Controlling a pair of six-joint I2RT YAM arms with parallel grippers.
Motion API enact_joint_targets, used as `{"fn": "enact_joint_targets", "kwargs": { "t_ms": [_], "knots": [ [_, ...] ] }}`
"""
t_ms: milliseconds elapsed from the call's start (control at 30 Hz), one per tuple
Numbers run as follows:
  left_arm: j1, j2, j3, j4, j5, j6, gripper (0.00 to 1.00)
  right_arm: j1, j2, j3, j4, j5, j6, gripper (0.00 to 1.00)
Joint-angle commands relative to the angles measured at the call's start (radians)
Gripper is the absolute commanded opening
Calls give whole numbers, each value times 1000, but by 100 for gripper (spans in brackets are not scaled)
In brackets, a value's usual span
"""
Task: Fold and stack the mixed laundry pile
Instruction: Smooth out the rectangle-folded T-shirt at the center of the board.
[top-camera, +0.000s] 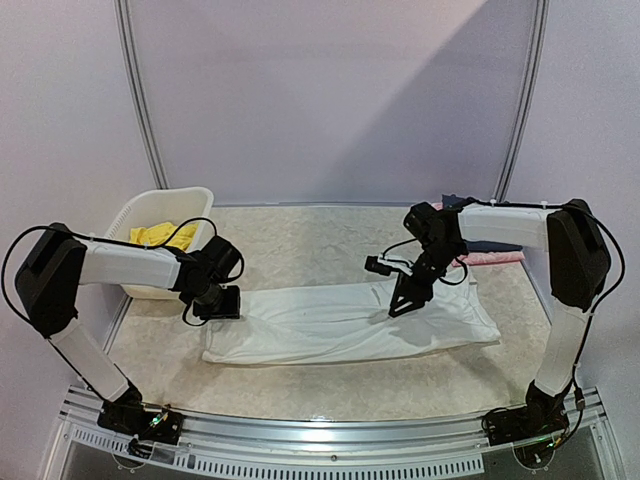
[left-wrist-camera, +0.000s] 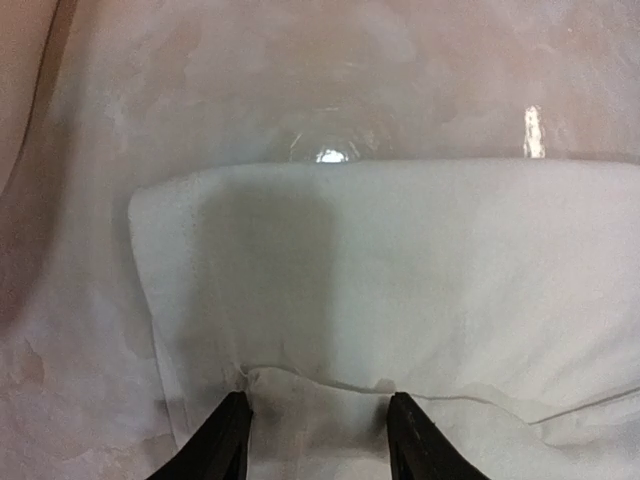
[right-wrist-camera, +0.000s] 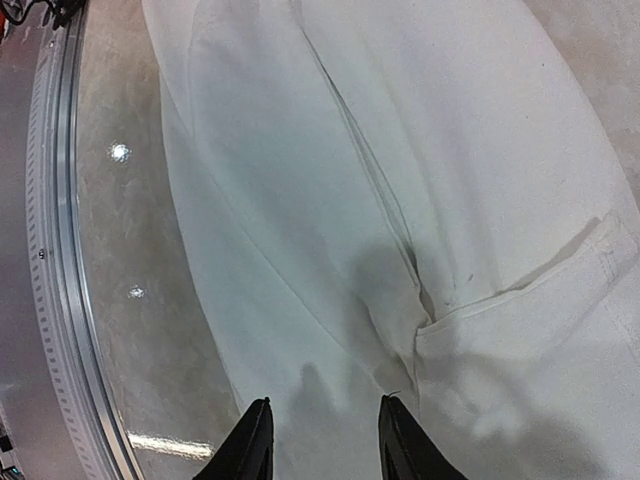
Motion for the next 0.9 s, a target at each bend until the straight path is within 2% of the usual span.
{"fn": "enact_joint_targets", "kwargs": {
  "t_ms": [0,200,400,533,600,767,867],
  "knots": [
    [16,2,14,-40,-60,36,47,9,20,-21,6,1,-10,37],
    [20,11,-12,-15,-35,37,41,7,25,-23,5,-2,-13,37],
    [22,16,-30,32,-5,39,27,8,24,-24,3,-2,-10,37],
    [22,26,-27,30,-8,46,26,8,25,-24,0,-1,-9,37],
    [22,20,-26,22,-17,46,22,7,23,-26,-1,0,-9,37],
    [22,-68,-32,-15,-73,32,1,9,24,-39,5,21,-16,36],
    [19,-165,-41,-53,-105,21,0,9,35,-61,15,29,-32,36]
  ]
}}
